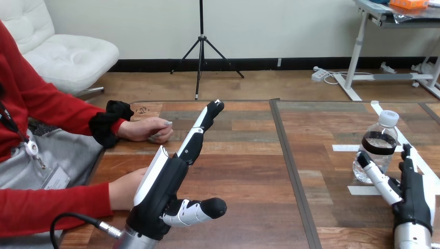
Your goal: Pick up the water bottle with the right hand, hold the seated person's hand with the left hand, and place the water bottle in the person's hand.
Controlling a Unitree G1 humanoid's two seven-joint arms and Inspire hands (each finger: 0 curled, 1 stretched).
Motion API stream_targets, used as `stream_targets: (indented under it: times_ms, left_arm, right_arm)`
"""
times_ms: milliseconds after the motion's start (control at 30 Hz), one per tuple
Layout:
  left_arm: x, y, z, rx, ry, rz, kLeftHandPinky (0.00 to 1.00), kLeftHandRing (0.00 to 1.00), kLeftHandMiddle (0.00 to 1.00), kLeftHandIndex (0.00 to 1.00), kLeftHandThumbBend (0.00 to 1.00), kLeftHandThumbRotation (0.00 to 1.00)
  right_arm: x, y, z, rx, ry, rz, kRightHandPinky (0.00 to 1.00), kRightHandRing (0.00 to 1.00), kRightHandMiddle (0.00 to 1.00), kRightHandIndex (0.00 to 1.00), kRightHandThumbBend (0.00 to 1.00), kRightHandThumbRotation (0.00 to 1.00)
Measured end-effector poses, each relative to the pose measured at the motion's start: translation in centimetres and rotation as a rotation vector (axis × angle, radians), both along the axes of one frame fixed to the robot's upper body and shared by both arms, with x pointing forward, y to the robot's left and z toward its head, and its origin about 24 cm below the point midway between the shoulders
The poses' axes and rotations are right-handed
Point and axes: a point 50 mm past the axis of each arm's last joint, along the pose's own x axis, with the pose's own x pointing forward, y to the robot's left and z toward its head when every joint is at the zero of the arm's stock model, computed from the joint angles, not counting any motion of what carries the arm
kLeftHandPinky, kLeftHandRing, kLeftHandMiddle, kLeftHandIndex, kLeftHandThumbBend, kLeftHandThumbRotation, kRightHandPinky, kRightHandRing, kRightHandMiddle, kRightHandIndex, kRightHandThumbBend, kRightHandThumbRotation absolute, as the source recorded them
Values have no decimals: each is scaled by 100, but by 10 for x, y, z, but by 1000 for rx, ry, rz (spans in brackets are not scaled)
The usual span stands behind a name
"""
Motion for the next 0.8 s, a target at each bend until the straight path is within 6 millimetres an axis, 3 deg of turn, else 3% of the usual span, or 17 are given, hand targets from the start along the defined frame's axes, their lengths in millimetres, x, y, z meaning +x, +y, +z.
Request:
stream_targets:
  times_ms: [800]
  left_arm:
    - [0, -1, 5, -1, -26, -8, 100, 100, 100, 100, 100, 84]
  right_arm:
    - [16, 4, 9, 20, -5, 48, 99, 100, 100, 100, 100, 58]
